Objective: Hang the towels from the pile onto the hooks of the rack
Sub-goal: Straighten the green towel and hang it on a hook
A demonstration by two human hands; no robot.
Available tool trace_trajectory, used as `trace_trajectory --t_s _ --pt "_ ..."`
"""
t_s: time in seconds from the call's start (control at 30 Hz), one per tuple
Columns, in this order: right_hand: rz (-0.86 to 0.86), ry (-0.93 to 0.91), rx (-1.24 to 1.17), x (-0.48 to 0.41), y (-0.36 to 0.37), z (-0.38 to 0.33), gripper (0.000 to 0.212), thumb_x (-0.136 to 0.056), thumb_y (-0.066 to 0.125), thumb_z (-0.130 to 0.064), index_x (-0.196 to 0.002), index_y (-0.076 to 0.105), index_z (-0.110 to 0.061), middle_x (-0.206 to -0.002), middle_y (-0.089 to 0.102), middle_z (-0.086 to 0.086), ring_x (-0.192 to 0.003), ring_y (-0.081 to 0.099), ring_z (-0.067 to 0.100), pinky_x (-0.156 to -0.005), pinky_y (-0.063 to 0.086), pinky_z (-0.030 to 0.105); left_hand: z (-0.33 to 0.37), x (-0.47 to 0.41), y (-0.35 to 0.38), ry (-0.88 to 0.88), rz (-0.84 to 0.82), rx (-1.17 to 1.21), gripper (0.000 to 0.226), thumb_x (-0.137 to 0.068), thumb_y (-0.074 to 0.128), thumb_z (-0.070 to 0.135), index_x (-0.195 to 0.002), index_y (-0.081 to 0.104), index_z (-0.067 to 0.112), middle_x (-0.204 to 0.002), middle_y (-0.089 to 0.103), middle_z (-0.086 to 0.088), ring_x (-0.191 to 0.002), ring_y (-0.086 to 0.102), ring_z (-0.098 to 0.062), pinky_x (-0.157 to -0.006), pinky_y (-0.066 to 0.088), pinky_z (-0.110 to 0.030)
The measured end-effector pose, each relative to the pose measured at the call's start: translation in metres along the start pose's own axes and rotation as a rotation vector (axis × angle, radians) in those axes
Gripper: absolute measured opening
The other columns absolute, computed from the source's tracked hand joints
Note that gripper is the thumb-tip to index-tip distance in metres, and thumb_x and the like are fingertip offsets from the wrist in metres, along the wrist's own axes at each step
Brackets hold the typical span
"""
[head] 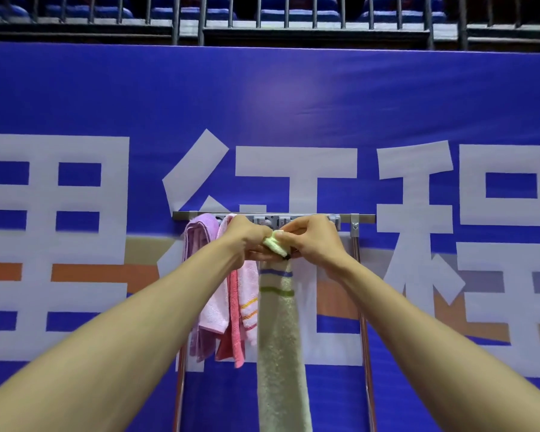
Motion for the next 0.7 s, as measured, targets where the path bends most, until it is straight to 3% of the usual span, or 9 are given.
trace_trajectory --t_s 0.1,0.23,0.37,0.47,0.53,0.63,0.7 --pt "-0.023 -0.078 0.116 0.002 0.001 -0.008 0.023 -0.076 0.079 -0.033 -0.087 0.078 -0.013 -0.078 0.076 0.003 -0.074 0.071 0.011 -0.071 0.060 0.034 0.000 0.002 0.000 0.002 -0.047 -0.022 0.027 -0.072 0.068 -0.009 -0.098 0.064 -0.012 -0.090 0.071 -0.026 -0.078 0.072 -0.036 -0.073 0.060 -0.046" --pt "-0.146 -0.135 0.194 0.006 0.005 -0.012 0.033 -0.065 0.086 -0.034 -0.089 0.078 -0.014 -0.078 0.076 0.001 -0.073 0.071 0.010 -0.070 0.060 0.029 0.000 0.001 -0.002 0.007 -0.005 -0.068 0.016 -0.086 0.055 -0.005 -0.099 0.063 -0.009 -0.079 0.068 -0.019 -0.052 0.063 -0.021 -0.044 0.054 -0.024" --pt "-0.080 -0.138 0.176 0.000 0.001 -0.002 0.011 -0.077 0.078 -0.017 -0.086 0.078 -0.011 -0.070 0.073 0.004 -0.062 0.067 0.011 -0.063 0.059 0.029 -0.003 0.004 0.002 0.017 -0.124 -0.049 0.022 -0.085 0.045 -0.009 -0.095 0.065 -0.010 -0.085 0.072 -0.024 -0.076 0.071 -0.032 -0.062 0.058 -0.028" --pt "-0.022 -0.041 0.091 -0.002 -0.004 0.013 0.014 -0.079 0.076 -0.012 -0.092 0.077 -0.007 -0.077 0.074 0.010 -0.075 0.072 0.023 -0.073 0.060 0.038 -0.006 0.004 -0.002 0.160 -0.109 -0.269 0.029 -0.084 0.048 -0.005 -0.106 0.063 0.006 -0.084 0.066 -0.013 -0.066 0.061 -0.017 -0.058 0.051 -0.022" --pt "-0.023 0.023 -0.009 -0.002 -0.006 0.020 0.015 -0.084 0.072 -0.009 -0.097 0.074 -0.002 -0.086 0.074 0.016 -0.083 0.072 0.027 -0.077 0.060 0.044 -0.011 0.002 -0.009 0.249 -0.066 -0.386 0.032 -0.086 0.057 0.006 -0.117 0.056 0.016 -0.096 0.058 -0.003 -0.075 0.055 -0.009 -0.061 0.042 -0.020" --pt "-0.018 0.053 -0.114 0.000 -0.010 0.019 0.015 -0.089 0.065 -0.004 -0.099 0.070 0.006 -0.097 0.071 0.024 -0.086 0.069 0.027 -0.078 0.059 0.043 -0.027 0.002 -0.013 0.178 -0.164 -0.305 0.031 -0.089 0.065 0.027 -0.118 0.055 0.019 -0.102 0.057 0.002 -0.087 0.054 -0.011 -0.069 0.041 -0.023" --pt "-0.007 0.044 -0.082 -0.002 -0.014 0.015 0.016 -0.089 0.064 -0.004 -0.099 0.070 0.007 -0.096 0.071 0.023 -0.085 0.069 0.027 -0.078 0.059 0.041 -0.033 0.004 -0.009 0.138 -0.219 -0.182 0.028 -0.091 0.063 0.027 -0.114 0.062 0.012 -0.102 0.065 -0.001 -0.086 0.058 -0.014 -0.073 0.049 -0.028"
Point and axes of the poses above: each hand's wrist, its own x-axis away from the middle knuckle, its own y-axis out of the palm, z = x × y, the point moved 4 cm from there along -x, towards the middle knuckle
